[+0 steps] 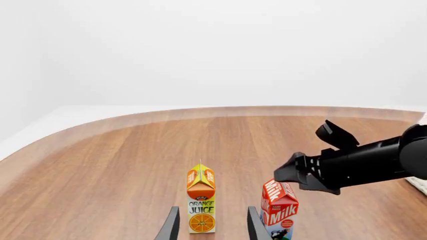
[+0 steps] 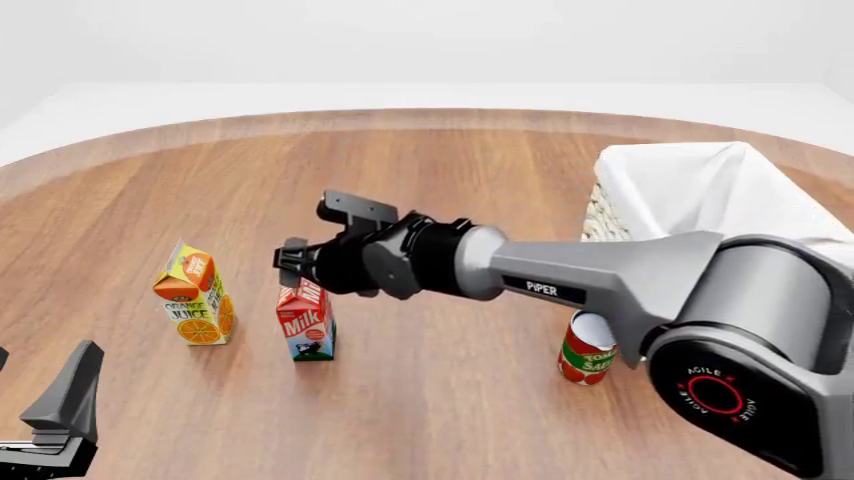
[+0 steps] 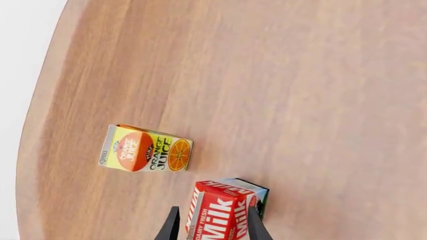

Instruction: Pick the milk and place it in the basket.

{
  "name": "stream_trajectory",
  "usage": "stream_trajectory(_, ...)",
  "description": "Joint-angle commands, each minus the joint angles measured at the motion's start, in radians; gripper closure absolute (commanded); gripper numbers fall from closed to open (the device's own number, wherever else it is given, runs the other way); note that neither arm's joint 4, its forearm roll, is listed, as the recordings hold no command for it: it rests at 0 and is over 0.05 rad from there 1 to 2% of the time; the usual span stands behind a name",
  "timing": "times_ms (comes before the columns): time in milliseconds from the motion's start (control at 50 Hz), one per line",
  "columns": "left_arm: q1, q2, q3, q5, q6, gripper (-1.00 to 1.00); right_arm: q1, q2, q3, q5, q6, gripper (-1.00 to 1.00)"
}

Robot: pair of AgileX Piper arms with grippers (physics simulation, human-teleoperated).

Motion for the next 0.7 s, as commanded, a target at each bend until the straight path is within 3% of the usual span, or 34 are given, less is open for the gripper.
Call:
stream_trajectory(20,0.000,0.000,0.000,0.000,0.000,-1.00,0.004,0.011,-0.007,-0.002,0.007,-1.00)
stream_trajectory(700,0.000,0.000,0.000,0.000,0.000,-1.00,0.007,0.031,-0.007,-0.013,0.024,-1.00)
